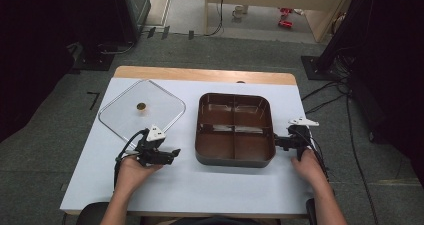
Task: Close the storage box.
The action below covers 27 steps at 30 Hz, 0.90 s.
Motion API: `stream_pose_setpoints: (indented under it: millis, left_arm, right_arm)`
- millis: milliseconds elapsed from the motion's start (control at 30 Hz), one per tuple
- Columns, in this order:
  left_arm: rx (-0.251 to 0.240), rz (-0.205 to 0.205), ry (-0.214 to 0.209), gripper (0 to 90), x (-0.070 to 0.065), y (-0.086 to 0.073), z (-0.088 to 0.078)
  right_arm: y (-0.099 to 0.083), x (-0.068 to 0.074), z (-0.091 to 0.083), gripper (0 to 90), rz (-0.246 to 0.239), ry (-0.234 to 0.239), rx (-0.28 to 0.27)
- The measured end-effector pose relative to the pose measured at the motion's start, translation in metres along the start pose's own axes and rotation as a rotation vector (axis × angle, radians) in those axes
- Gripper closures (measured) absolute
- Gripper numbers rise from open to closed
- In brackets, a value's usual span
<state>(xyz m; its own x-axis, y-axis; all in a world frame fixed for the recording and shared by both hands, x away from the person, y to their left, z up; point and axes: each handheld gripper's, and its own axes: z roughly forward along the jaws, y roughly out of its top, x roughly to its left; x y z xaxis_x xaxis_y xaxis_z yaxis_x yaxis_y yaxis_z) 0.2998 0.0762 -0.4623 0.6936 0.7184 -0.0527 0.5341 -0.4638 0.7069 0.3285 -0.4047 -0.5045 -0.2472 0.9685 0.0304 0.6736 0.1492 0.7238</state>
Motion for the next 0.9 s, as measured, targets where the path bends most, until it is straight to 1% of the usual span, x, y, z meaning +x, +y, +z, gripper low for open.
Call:
stream_pose_setpoints:
  millis: [100, 300, 433, 567, 633, 767, 900]
  left_arm:
    - [0.003, -0.003, 0.009, 26.1, 0.003, 0.001, 0.000]
    - [0.006, -0.006, 0.011, 26.1, 0.005, 0.005, 0.002]
    - [0.004, 0.006, -0.001, 26.2, 0.006, 0.009, 0.004]
    - [0.006, 0.008, -0.012, 26.1, 0.010, 0.013, 0.008]
    - [0.001, 0.009, -0.008, 26.2, 0.012, 0.015, 0.009]
    - [0.003, 0.009, -0.008, 26.1, 0.016, 0.017, 0.011]
    - [0.005, -0.005, -0.021, 26.2, 0.019, 0.020, 0.012]
  right_arm:
    - [0.000, 0.000, 0.000, 11.0, 0.000, 0.000, 0.000]
    - [0.000, 0.000, 0.000, 11.0, 0.000, 0.000, 0.000]
    - [0.000, 0.000, 0.000, 11.0, 0.000, 0.000, 0.000]
    - [0.000, 0.000, 0.000, 11.0, 0.000, 0.000, 0.000]
    - [0.000, 0.000, 0.000, 11.0, 0.000, 0.000, 0.000]
    - [0.000, 0.000, 0.000, 11.0, 0.000, 0.000, 0.000]
    - [0.000, 0.000, 0.000, 11.0, 0.000, 0.000, 0.000]
